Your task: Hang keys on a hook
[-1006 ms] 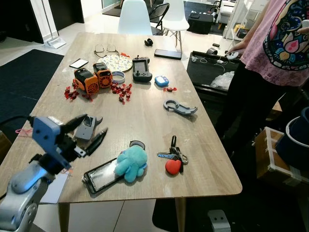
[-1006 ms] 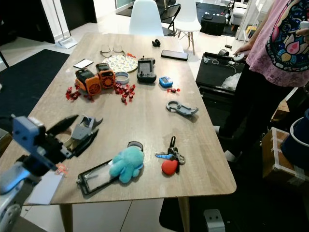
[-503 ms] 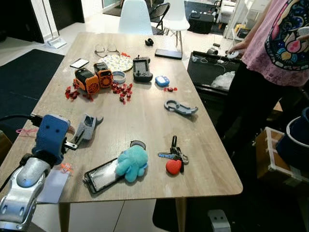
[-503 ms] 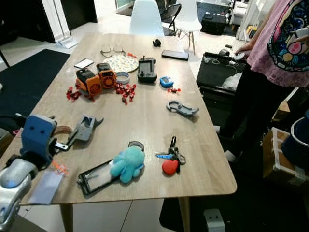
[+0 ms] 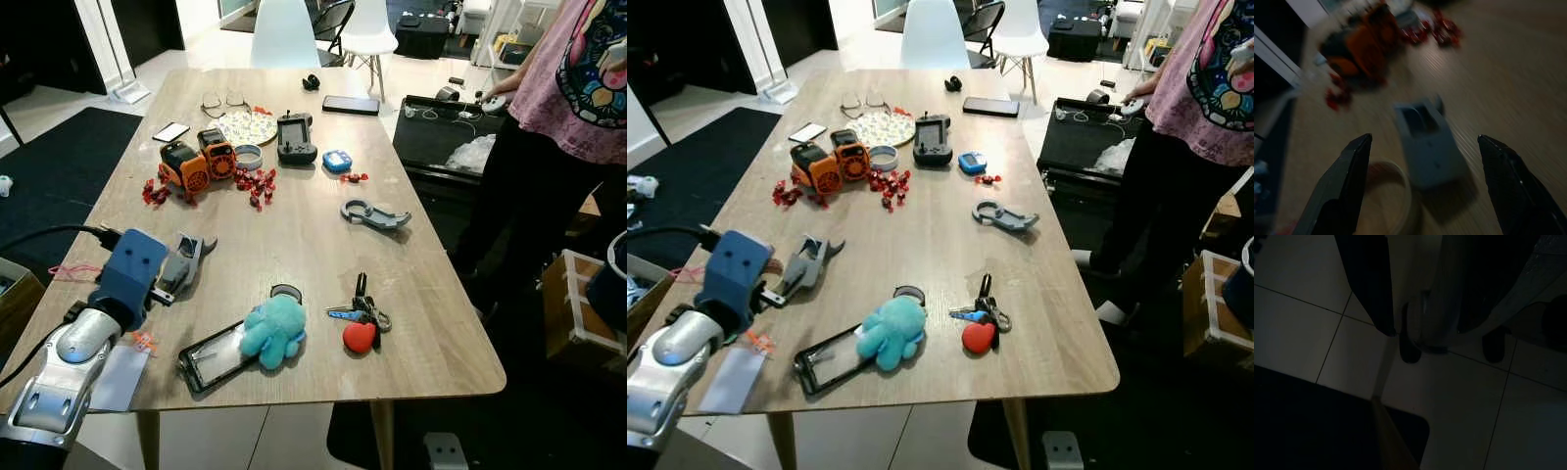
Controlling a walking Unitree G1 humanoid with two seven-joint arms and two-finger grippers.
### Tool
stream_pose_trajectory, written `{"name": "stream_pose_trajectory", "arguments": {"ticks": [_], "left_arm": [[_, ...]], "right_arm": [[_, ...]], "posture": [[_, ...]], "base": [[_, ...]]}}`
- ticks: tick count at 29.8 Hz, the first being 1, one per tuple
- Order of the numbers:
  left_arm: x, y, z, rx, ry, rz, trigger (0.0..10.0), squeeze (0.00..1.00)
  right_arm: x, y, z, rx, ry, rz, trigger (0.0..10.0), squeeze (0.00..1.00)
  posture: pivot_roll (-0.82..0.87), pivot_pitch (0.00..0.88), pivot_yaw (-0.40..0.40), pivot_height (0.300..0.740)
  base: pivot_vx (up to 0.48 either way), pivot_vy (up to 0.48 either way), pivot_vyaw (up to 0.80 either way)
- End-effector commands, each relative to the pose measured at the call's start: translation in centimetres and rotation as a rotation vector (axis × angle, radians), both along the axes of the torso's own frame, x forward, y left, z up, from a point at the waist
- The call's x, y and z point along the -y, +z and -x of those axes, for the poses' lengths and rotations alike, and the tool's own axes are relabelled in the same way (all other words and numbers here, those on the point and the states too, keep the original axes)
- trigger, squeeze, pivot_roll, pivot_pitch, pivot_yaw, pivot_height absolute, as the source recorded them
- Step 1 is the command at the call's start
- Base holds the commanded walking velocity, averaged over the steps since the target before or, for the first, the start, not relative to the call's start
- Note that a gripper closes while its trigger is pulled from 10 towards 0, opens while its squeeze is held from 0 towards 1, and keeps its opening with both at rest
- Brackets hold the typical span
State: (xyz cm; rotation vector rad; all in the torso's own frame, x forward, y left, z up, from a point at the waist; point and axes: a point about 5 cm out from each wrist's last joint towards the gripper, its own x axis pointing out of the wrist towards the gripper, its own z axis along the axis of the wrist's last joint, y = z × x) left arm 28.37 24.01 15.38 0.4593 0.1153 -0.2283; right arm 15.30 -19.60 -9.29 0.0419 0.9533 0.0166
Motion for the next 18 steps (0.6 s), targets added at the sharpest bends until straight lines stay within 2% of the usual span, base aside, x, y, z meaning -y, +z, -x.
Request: {"name": "stream_pose_trajectory", "arguments": {"ticks": [1,3,6,7,8,9,10,12,13,14,15,18], "left_arm": [[-0.2,-1.6,0.1,-0.104,0.023,0.001,10.0,0.0],[-0.5,-2.1,0.1,-0.143,0.062,0.002,10.0,0.0],[-0.7,-2.3,0.0,-0.153,0.079,0.008,10.0,0.0],[-0.9,-2.5,0.2,-0.179,0.086,0.032,10.0,0.35],[-1.1,-2.6,0.3,-0.187,0.084,0.042,10.0,0.46],[-1.1,-2.6,0.3,-0.187,0.084,0.042,10.0,0.46],[-1.2,-2.7,0.5,-0.196,0.079,0.056,10.0,0.61],[-1.5,-2.8,1.0,-0.224,0.069,0.097,10.0,0.6],[-1.8,-2.9,1.3,-0.244,0.074,0.134,10.0,0.42],[-1.8,-2.9,1.3,-0.244,0.074,0.134,10.0,0.42],[-2.1,-2.8,1.5,-0.258,0.081,0.164,10.0,0.0],[-2.9,-2.6,2.1,-0.284,0.111,0.237,10.0,0.0]], "right_arm": [[0.2,-0.2,0.6,-0.017,-0.02,-0.001,10.0,0.0],[0.3,-0.2,0.7,-0.022,-0.017,0.001,10.0,0.0],[0.4,-0.2,0.7,-0.023,-0.017,0.002,10.0,0.0],[0.5,-0.2,0.8,-0.024,-0.017,0.005,10.0,0.0],[0.6,-0.2,0.8,-0.025,-0.016,0.007,10.0,0.0],[0.6,-0.2,0.8,-0.025,-0.016,0.007,10.0,0.0],[0.6,-0.2,0.8,-0.025,-0.016,0.008,10.0,0.0],[0.8,-0.2,0.9,-0.027,-0.014,0.011,10.0,0.0],[0.9,-0.2,0.9,-0.029,-0.013,0.012,10.0,0.0],[0.9,-0.2,0.9,-0.029,-0.013,0.012,10.0,0.0],[0.9,-0.2,0.9,-0.03,-0.011,0.013,10.0,0.0],[1.0,-0.2,0.9,-0.034,-0.006,0.014,10.0,0.0]], "posture": [[0.07,0.07,0.014,0.74],[0.07,0.071,0.008,0.74],[0.06,0.071,0.003,0.74],[0.06,0.072,0.0,0.74],[0.06,0.072,-0.003,0.74],[0.06,0.072,-0.003,0.74],[0.06,0.072,-0.004,0.74],[0.06,0.072,-0.011,0.74],[0.06,0.072,-0.014,0.74],[0.06,0.072,-0.014,0.74],[0.06,0.072,-0.015,0.74],[0.06,0.071,-0.021,0.74]], "base": [[0.0,0.0,0.0],[0.0,0.0,0.0],[0.0,0.0,0.0],[0.0,0.0,0.0],[0.0,0.0,0.0],[0.0,0.0,0.0],[0.0,0.0,0.0],[0.0,0.0,0.0],[0.0,0.0,0.0],[0.0,0.0,0.0],[0.0,0.0,0.0],[0.0,0.0,0.0]]}}
